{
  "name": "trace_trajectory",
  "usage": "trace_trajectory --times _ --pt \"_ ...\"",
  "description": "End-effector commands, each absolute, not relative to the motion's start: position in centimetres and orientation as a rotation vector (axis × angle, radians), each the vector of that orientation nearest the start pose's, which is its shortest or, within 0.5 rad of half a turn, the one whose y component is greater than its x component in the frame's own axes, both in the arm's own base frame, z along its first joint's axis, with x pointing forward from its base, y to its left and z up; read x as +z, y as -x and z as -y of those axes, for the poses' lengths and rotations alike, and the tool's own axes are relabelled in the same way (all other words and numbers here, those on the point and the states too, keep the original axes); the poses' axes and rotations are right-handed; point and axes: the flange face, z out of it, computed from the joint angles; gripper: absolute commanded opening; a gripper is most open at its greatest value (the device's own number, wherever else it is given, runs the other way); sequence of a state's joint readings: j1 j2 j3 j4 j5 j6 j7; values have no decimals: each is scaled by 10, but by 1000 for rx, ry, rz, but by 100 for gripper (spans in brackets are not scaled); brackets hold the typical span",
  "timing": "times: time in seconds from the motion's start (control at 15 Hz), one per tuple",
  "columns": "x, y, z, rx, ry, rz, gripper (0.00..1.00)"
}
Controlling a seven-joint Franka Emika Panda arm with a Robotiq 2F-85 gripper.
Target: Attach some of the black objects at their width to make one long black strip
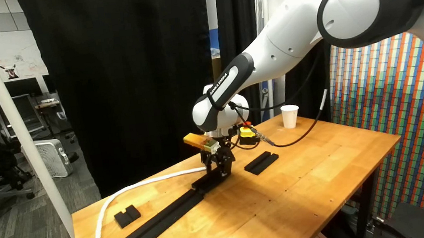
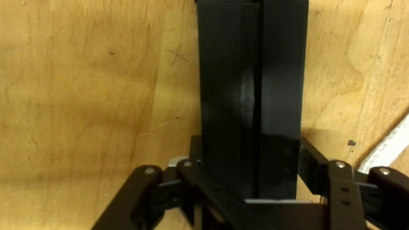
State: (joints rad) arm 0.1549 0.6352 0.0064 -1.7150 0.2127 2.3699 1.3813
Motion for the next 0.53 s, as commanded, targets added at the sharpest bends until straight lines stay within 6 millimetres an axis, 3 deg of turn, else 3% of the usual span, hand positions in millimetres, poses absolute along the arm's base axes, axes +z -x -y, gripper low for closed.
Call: trace_trajectory --times 0.0,0.47 --pt "224 -676 -118 143 2287 -1914 46" --pt "221 -675 -130 168 2270 -1937 46"
